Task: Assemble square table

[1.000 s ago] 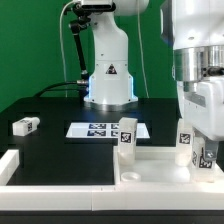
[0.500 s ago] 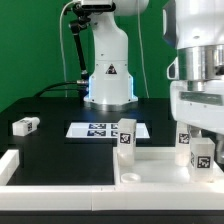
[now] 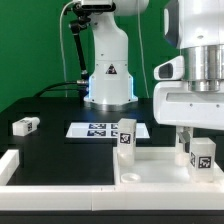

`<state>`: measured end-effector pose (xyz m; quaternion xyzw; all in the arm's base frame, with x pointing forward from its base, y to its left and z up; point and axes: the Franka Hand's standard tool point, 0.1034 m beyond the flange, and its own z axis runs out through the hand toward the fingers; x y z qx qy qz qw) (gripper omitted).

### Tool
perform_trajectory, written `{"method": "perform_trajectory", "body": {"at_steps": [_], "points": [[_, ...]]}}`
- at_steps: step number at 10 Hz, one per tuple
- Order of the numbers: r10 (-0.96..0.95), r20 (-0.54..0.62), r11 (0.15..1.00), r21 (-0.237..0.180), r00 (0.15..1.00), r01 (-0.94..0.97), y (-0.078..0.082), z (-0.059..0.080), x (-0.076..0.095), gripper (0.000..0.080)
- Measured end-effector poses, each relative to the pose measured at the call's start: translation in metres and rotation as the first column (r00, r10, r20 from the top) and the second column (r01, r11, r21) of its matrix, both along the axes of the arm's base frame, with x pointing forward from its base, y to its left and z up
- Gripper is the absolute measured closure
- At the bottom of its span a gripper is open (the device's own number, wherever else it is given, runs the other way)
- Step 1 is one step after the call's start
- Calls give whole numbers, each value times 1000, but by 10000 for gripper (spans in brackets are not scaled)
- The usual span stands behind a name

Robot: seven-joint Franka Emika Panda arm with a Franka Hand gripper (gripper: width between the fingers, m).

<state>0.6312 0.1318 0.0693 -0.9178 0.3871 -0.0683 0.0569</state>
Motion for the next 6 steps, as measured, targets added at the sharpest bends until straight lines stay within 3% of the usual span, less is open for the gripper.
{"method": "perform_trajectory", "body": {"at_steps": [2, 4, 6], "points": [[455, 10, 883, -131, 891, -450, -6, 7, 5, 151], [597, -12, 791, -156, 802, -591, -3, -1, -4, 151], [699, -29, 699, -181, 714, -692, -12, -3, -4, 151]]}}
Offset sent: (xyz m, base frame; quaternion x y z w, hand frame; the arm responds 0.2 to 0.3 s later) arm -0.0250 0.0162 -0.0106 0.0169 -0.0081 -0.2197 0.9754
